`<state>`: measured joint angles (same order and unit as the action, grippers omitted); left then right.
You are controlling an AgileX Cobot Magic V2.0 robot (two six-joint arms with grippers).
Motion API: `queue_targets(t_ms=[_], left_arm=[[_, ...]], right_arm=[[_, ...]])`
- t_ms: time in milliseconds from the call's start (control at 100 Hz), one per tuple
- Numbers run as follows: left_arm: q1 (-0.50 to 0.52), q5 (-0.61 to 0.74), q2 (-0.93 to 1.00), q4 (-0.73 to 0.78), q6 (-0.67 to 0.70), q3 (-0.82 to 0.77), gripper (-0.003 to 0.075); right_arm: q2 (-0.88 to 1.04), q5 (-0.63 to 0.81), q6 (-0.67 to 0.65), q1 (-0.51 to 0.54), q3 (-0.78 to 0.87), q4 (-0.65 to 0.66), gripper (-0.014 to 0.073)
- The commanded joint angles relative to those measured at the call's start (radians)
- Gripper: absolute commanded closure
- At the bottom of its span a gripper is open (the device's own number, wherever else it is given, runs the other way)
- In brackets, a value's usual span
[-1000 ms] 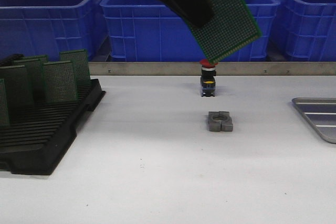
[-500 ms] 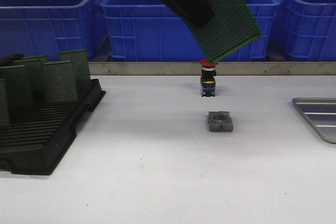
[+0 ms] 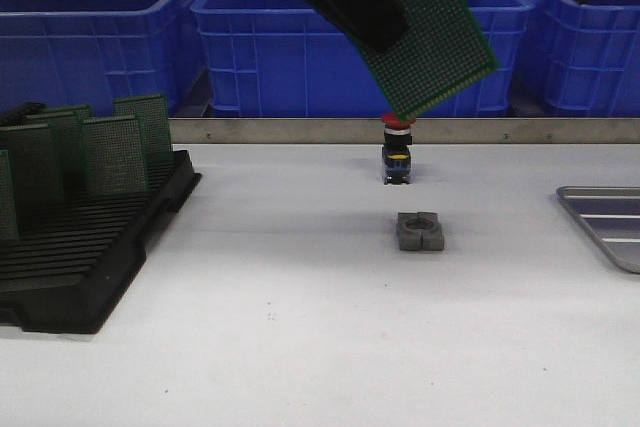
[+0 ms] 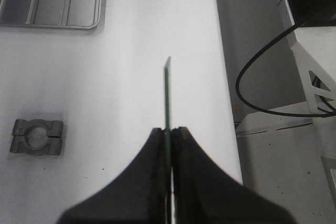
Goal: Place circuit board on tray
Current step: 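Close the right gripper on the board edge beside the left gripper, then open the left gripper and pull the board away with the right gripper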
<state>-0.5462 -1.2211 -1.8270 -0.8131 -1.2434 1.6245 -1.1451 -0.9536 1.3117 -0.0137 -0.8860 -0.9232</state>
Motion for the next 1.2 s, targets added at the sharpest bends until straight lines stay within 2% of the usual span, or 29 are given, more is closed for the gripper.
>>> queue_targets(t_ms=[0,240,700,820,1130,1190], left_arm=[[-0.008,-0.049,0.047,-0.067,0.011,0.033,0.0738],[-0.008,-0.049,0.047,-0.067,0.011,0.033,0.0739],[-0.008,-0.049,0.047,-0.067,0.011,0.033,0.0738],[-0.008,-0.049,0.047,-0.067,0.011,0.033,0.0738],[-0.008,-0.049,0.047,-0.067,0.011,0.033,0.0731],[-0.008,-0.053,0.047,-0.067,0.011,0.033,0.0692]], right_arm=[[-0.039,-0.009,0.084,0.000,-0.045,-0.102,0.0126],[-0.171,-0.076,0.175,-0.001,-0.093,-0.194,0.0126],[-0.288,-0.076,0.184,-0.122,-0.132,-0.198,0.0138],[-0.288,-0.071,0.184,-0.130,-0.132,-0.205,0.0239],[-0.288,-0.057,0.184,-0.130,-0.132,-0.229,0.0639],[-0.288,-0.051,0.183,-0.130,-0.132,-0.230,0.0662]])
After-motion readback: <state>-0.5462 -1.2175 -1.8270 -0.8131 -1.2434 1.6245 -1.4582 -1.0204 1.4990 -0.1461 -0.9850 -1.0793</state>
